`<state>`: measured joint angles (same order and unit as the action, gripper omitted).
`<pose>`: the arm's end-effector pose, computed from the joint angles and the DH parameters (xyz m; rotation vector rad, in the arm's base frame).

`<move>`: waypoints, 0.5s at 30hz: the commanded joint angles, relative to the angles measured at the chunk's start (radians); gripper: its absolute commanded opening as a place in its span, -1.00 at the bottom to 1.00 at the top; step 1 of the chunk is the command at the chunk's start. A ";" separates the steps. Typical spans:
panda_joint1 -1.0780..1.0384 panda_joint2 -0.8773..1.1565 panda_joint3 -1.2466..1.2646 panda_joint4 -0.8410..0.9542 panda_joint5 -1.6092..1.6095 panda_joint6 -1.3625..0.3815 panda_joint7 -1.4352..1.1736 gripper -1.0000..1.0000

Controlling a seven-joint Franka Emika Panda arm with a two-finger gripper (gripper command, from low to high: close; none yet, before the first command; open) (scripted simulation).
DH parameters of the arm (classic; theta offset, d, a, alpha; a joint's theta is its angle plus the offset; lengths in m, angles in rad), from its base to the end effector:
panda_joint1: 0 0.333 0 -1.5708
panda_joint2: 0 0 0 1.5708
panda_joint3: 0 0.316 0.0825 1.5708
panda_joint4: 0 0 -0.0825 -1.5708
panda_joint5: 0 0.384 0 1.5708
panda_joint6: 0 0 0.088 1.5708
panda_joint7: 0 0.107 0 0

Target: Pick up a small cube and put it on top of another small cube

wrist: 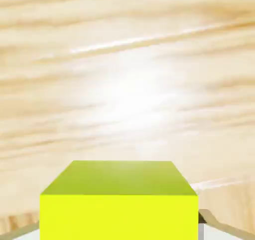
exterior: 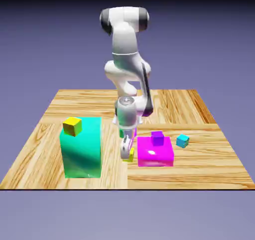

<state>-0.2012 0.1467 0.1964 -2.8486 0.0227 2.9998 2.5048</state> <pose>0.3544 0.0009 0.1601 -0.9344 2.9816 0.0437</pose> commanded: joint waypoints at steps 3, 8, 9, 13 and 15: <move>-0.048 -0.109 0.065 -0.020 0.068 -0.090 -0.048 -1.00; 0.006 -0.219 0.081 -0.021 0.105 -0.197 -0.062 -1.00; 0.042 -0.253 0.076 -0.018 0.111 -0.234 -0.060 -1.00; 0.187 -0.390 0.058 -0.007 0.132 -0.381 -0.050 -1.00; 0.260 -0.459 0.049 -0.001 0.143 -0.455 -0.046 -1.00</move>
<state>0.0584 -0.3122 0.2458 -2.8497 0.1656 2.5459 2.4593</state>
